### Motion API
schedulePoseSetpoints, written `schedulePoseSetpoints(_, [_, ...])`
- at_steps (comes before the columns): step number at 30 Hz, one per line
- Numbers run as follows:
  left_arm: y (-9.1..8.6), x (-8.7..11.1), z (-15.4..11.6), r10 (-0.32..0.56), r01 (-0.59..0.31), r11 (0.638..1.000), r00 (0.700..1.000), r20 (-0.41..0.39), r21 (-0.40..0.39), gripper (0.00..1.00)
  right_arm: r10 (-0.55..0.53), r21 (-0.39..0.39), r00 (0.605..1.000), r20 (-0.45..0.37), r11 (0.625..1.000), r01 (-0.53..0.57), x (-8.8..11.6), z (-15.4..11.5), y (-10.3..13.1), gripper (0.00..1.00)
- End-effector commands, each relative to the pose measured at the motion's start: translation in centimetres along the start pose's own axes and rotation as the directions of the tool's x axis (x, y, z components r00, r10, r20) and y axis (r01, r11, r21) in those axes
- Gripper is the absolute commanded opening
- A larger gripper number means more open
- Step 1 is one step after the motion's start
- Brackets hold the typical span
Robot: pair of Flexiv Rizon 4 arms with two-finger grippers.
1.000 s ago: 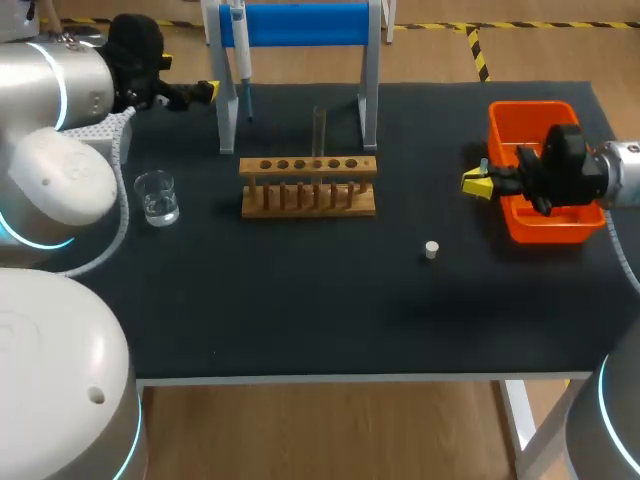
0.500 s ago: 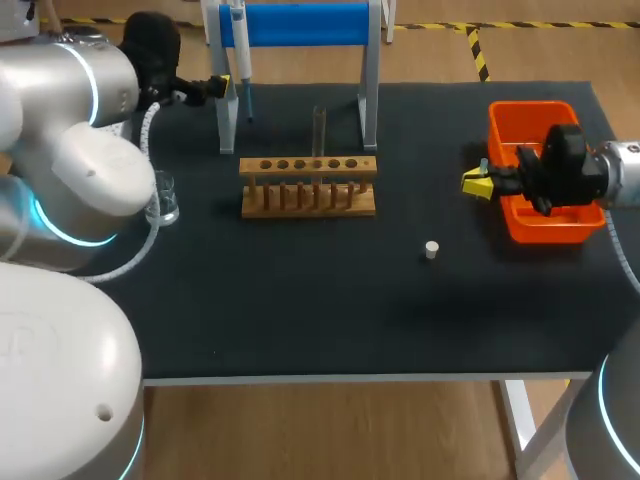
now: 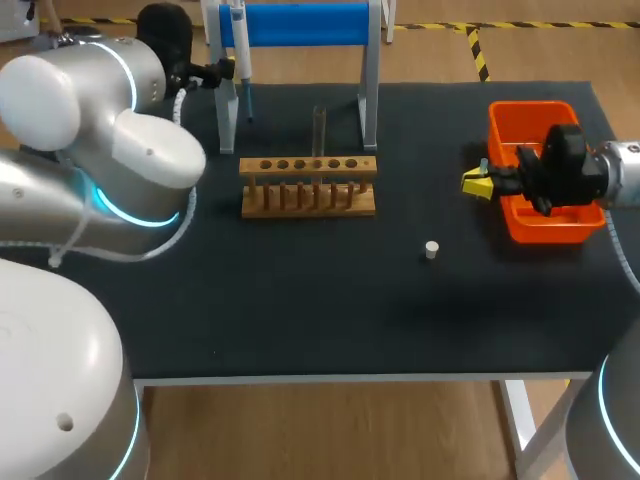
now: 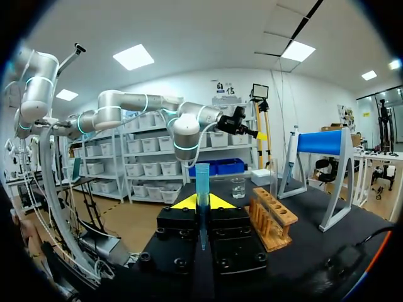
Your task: Invert the test tube, pick up the pipette, mount the tip to pipette, aspirate from beaker and dispense into the tube, eject the tip, return the pipette, and cap with the stopper.
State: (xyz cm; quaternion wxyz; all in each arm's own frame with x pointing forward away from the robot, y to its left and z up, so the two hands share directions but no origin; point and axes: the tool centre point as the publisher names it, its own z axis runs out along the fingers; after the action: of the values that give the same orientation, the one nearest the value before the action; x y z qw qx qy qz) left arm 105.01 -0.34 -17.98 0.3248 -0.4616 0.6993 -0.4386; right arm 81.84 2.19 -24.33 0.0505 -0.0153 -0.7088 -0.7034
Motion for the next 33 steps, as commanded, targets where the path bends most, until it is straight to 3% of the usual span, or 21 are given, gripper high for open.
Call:
schedulePoseSetpoints(1, [0.0, 0.1, 2.6, -0.011, 0.010, 1.000, 1.000, 0.020, 0.015, 1.00, 0.000, 0.002, 1.000, 0.002, 1.000, 0.000, 0.1, 0.0, 0.1, 0.00])
schedulePoseSetpoints(15, [-1.6, -0.2, 5.3, -0.069, 0.062, 0.995, 0.994, 0.083, 0.076, 1.00, 0.000, 0.002, 1.000, 0.002, 1.000, 0.000, 0.1, 0.0, 0.1, 0.00])
schedulePoseSetpoints(33, [-2.3, 2.4, 7.0, -0.132, 0.116, 0.984, 0.985, 0.114, 0.138, 1.00, 0.000, 0.002, 1.000, 0.002, 1.000, 0.000, 0.1, 0.0, 0.1, 0.00])
